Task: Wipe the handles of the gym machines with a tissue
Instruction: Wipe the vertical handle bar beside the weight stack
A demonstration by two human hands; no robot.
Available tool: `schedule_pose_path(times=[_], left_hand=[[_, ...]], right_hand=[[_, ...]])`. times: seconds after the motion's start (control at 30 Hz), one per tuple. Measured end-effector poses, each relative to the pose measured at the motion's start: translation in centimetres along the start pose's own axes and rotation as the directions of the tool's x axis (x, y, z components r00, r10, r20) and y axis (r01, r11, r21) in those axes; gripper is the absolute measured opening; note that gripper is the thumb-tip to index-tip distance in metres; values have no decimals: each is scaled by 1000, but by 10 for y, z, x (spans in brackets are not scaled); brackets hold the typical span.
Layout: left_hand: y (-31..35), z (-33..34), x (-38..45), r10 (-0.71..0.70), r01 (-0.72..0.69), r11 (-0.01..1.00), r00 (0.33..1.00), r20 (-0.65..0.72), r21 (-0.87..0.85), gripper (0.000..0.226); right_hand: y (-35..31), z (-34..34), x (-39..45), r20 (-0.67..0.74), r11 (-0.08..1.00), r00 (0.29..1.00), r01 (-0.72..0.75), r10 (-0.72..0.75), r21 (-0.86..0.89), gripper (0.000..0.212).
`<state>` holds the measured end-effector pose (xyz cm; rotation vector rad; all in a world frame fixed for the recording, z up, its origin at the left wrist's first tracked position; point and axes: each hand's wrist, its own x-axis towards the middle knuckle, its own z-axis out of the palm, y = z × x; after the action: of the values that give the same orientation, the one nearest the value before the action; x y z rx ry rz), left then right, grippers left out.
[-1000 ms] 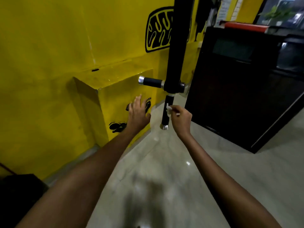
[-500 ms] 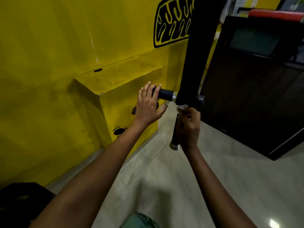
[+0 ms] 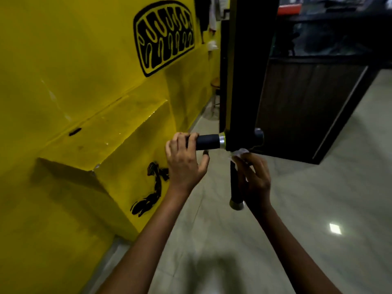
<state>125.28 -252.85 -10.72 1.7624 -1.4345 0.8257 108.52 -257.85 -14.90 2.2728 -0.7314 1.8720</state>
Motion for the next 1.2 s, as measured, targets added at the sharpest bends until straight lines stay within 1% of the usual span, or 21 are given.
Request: schedule_pose_path(times=[0.07,0.17,0.27,0.3,0.33,0.4,0.47,0.53,0.6,0.7,0.77,0.87,0.9,0.97,1.07,1.13,1.2], left_hand=[[0,-1,0,3,-2,999,1000,22,-39,51],[1,-6,1,1,4,997,998,57,-73,53],[-3,-12,0,59,-52,995,995,82,-84,56],[-5,-13,0,83,-76,994,992,93,-78,57],[-9,-14,1,104,-97,993,989,107,-70,58],[-15,-16,1,136,-131,990,983,128,-41,60],[-16,-18,0,149,-145,989,978,143,-43,62],[-15,-22,0,134,-122,989,977,166,-80,65],[-13,-25,0,108,-86,989,975,194,-120,66],[-13,-25,0,93,-58,987,968,231,-152,65],[-15,-22,0,100,-66,986,969,225,-153,65],[-16,-19,-1,96,-63,986,972,214,-155,64],[-16,-19,-1,96,-62,985,972,216,-160,64],[-15,-20,-1,98,-62,984,972,215,-168,64],[-16,-19,-1,99,-65,984,973,208,-164,65],[-15,-19,-2,92,-60,985,977,192,-164,64],[-14,-17,-2,86,-59,986,981,175,-156,63]], right_hand=[[-6,-2,-9,31,996,997,-64,67,-64,15],[-20,-10,-31,111,979,977,-168,181,-119,25],[-36,-17,-46,176,926,910,-363,377,-107,23],[-39,-19,-47,205,911,887,-398,413,-110,22],[-41,-22,-47,228,906,877,-402,423,-136,21],[-46,-27,-43,208,914,891,-381,404,-142,21],[-48,-30,-32,144,923,913,-367,381,-117,19],[-48,-29,-13,65,934,934,-344,351,-98,17],[-46,-23,6,8,935,938,-345,347,-87,20],[-47,-13,13,47,925,930,-355,364,-134,23],[-45,-12,-5,100,925,928,-339,359,-173,19],[-42,-20,-37,216,918,895,-360,390,-164,15],[-41,-24,-40,226,916,889,-375,399,-143,14],[-40,-30,-31,166,911,896,-398,411,-107,9],[-34,-27,7,42,916,919,-384,391,-121,9],[-29,-20,25,42,923,924,-376,380,-85,11],[-25,-16,19,79,926,922,-375,378,-49,11]])
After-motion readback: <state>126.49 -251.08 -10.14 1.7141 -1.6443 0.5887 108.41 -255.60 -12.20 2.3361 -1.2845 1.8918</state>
